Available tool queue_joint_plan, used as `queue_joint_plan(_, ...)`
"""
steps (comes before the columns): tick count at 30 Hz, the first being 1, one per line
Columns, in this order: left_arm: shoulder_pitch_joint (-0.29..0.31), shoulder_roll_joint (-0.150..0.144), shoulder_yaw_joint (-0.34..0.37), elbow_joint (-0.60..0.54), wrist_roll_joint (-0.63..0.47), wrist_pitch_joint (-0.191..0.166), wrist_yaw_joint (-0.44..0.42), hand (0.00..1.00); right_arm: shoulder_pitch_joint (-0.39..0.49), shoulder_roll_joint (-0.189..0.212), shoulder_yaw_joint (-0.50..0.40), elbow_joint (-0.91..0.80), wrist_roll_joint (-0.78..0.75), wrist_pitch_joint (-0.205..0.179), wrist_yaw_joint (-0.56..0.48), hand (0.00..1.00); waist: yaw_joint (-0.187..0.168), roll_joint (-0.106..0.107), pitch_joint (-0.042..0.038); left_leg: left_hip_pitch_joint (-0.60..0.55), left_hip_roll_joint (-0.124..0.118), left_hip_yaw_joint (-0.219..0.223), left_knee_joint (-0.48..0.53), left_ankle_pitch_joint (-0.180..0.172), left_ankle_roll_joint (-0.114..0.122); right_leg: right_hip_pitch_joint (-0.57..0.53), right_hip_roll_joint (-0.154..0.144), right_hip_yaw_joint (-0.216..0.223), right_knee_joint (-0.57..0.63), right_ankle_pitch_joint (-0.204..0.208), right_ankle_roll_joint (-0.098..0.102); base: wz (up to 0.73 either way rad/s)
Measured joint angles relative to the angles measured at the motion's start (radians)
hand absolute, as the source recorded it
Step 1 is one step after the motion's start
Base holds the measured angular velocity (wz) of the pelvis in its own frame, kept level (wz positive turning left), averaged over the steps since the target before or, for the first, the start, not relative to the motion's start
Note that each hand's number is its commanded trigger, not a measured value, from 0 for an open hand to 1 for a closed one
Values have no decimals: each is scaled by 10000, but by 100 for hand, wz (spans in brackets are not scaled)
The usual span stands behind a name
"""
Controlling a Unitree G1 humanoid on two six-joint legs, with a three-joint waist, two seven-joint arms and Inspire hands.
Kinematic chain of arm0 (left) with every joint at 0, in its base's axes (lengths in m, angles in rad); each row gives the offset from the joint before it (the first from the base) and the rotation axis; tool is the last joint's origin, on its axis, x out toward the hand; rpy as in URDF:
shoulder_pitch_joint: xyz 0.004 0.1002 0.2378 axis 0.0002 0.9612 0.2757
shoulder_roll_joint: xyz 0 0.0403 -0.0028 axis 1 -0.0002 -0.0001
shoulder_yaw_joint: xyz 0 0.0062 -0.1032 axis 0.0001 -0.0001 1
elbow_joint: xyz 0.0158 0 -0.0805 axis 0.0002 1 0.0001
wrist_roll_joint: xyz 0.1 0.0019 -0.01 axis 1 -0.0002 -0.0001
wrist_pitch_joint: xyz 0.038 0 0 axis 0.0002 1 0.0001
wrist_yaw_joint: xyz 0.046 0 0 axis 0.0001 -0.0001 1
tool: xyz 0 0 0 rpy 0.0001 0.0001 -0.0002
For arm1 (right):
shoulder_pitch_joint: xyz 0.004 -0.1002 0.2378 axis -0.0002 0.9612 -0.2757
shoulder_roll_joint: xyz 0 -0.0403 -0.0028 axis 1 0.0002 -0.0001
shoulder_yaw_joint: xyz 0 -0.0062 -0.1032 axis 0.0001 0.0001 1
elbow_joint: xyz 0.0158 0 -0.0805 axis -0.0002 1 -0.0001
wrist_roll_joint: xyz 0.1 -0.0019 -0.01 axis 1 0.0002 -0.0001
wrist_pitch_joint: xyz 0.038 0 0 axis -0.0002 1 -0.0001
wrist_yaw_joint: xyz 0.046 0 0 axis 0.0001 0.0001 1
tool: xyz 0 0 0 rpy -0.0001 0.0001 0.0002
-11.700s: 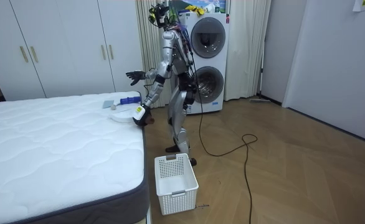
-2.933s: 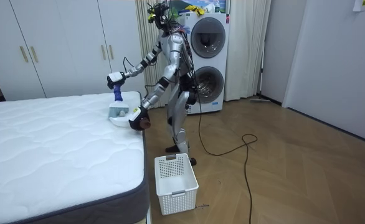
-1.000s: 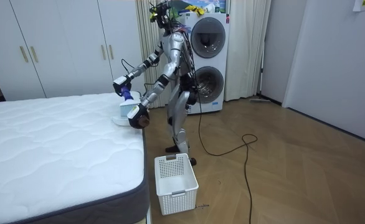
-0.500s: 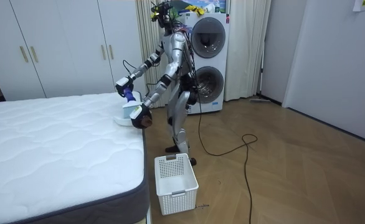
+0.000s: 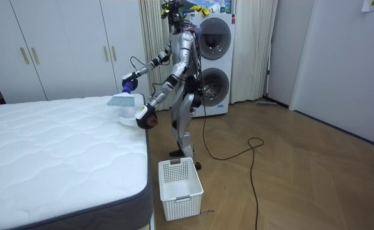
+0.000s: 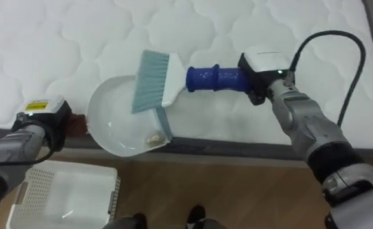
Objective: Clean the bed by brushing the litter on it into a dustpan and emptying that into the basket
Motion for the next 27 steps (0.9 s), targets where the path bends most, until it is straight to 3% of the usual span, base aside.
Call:
queue_joint_plan(3,392,-28,563,-169,-333,165,-14,100,396,-40,-1127,75,709,313,-175,100,-49,103,-143,526,-10,26,-287,56,7,475,-4,7,-207,21,33,0)
queue_joint_plan(6,785,-93,982,-661,-868,360,-22,100,495,-42,-1783,273,1468,391,-681,100,-156,286,-313,903,-9,25,-510,83,5,876,29,-20,-458,33,76,2)
queue_joint_plan(13,1589,-256,1327,-1534,-1274,503,-75,100,932,-38,-2114,265,2855,648,-1091,100,-257,458,-446,1985,1,5,-1293,202,-72,1902,169,-37,-1055,50,146,1)
queue_joint_plan(15,2053,-430,1730,-1871,-1339,527,-285,100,1015,-40,-2253,263,3288,837,-1090,0,-252,518,-500,2220,3,31,-1496,215,-92,2064,180,-24,-1165,33,158,-4)
queue_joint_plan(21,2759,-453,2155,-2597,-1640,735,-447,100,1448,-41,-2548,259,4231,1025,-1093,0,-238,508,-503,2696,3,-25,-1762,237,-123,2480,290,-14,-1339,-22,204,2)
queue_joint_plan(27,3648,-479,2933,-3299,-1957,706,-452,100,2031,-34,-2560,-82,5278,1085,-1102,0,-199,423,-546,3144,-1,-47,-2105,251,-147,2883,380,109,-1526,-112,251,2)
